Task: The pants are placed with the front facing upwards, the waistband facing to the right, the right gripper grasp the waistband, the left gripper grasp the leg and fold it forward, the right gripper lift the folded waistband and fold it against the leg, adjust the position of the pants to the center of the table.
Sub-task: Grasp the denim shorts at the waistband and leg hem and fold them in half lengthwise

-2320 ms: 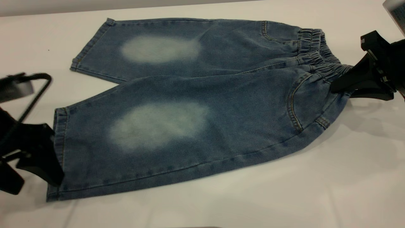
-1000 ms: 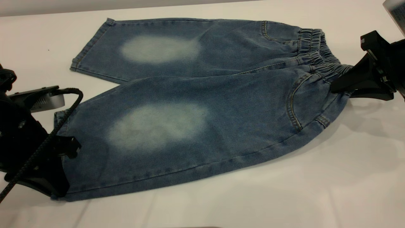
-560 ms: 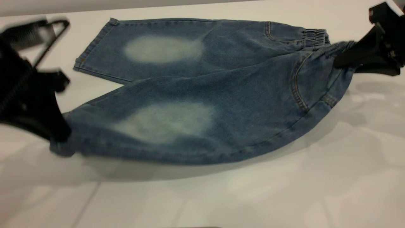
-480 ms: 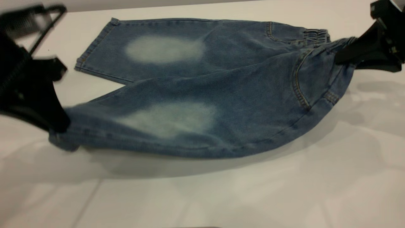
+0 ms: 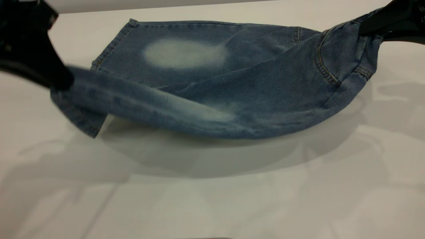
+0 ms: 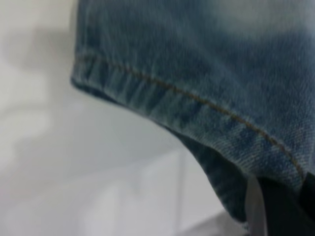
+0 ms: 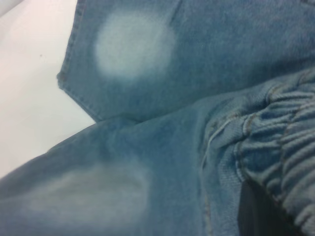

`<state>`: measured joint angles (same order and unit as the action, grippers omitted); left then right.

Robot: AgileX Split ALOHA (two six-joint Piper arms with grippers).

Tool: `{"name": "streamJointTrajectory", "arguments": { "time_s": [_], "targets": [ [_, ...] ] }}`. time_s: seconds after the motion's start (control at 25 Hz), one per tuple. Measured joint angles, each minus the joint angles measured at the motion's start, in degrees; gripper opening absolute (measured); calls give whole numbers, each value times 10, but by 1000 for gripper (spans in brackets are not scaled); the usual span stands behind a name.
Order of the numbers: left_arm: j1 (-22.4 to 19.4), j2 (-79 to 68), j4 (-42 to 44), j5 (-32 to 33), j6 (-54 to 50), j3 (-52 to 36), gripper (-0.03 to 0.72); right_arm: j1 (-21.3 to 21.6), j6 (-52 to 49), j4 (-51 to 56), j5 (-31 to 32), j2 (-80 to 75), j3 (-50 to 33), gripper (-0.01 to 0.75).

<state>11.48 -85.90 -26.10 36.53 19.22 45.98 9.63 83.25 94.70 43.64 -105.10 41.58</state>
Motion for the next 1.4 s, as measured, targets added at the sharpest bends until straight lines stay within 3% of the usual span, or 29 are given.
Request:
{"name": "streamJointTrajectory", "arguments": {
  "time_s": [0.6, 0.92, 1.4],
  "targets": [
    [0, -191, 26, -27, 18, 225, 50, 0, -44, -11, -54, -80, 124, 43],
    [0, -319, 28, 8, 31, 394, 50, 0, -123, -74, -96, -108, 181, 43],
    [0, -474, 30, 31, 62, 587, 50, 0, -203, -117, -97, -213, 311, 43]
  ]
}}
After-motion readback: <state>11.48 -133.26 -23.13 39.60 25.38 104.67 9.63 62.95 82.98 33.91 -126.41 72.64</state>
